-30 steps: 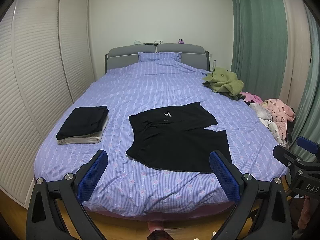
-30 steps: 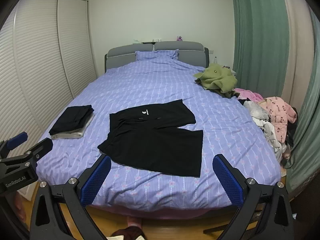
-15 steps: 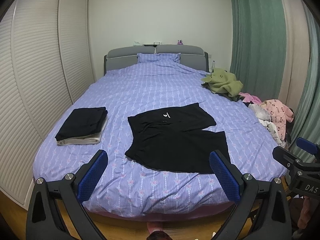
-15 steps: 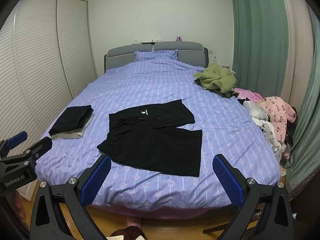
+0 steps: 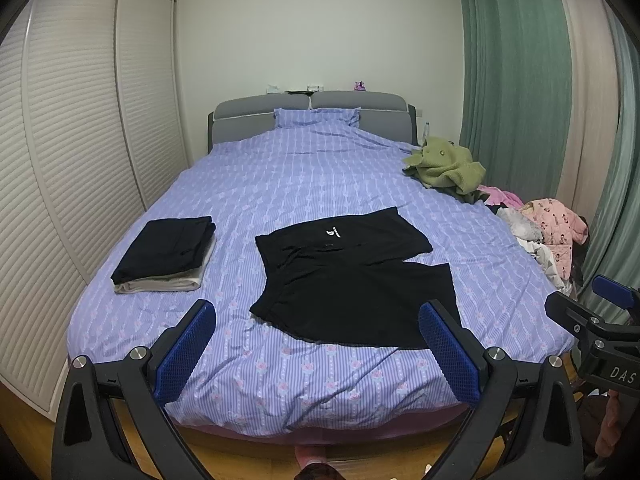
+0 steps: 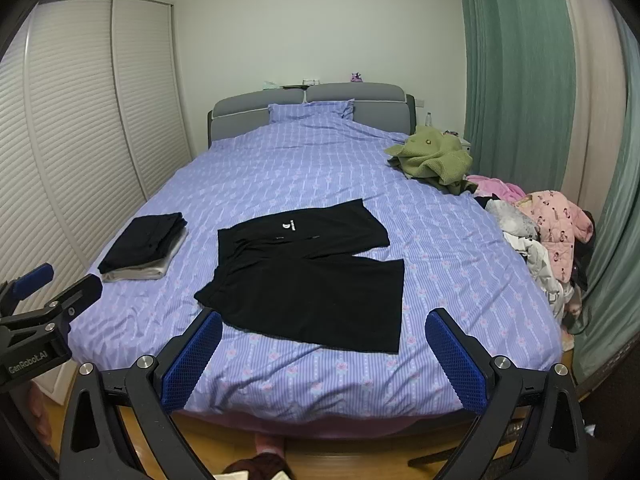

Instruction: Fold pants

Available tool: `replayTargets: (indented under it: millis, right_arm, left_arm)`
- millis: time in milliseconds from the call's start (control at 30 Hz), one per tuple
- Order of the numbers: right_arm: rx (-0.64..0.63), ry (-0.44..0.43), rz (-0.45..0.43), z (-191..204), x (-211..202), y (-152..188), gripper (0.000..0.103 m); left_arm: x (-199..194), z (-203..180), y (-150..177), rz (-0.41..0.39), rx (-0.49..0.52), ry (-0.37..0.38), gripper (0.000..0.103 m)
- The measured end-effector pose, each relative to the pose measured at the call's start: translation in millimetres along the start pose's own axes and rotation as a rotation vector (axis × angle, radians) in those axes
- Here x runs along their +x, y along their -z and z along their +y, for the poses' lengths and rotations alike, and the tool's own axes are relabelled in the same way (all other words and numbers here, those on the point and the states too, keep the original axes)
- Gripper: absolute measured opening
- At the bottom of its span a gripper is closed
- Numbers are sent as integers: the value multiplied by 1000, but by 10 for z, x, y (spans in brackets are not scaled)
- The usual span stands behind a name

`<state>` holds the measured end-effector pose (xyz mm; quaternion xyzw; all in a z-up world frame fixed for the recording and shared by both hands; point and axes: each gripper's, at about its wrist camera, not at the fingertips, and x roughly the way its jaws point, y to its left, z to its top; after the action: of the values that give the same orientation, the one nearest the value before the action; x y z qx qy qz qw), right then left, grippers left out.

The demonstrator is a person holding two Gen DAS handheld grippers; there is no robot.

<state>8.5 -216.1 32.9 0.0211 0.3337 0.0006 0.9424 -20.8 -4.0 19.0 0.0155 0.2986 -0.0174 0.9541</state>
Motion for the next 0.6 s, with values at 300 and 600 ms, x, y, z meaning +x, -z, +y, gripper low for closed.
replayTargets:
  millis: [300,600]
  right_arm:
    - [2,-1,-2,-19,5,16,103]
    - [4,-3,-1,-33,7,24,103]
  left_arm:
    - [-18,-68,-21,0,2,-1,103]
    - [-12,-47,12,0,1,1,103]
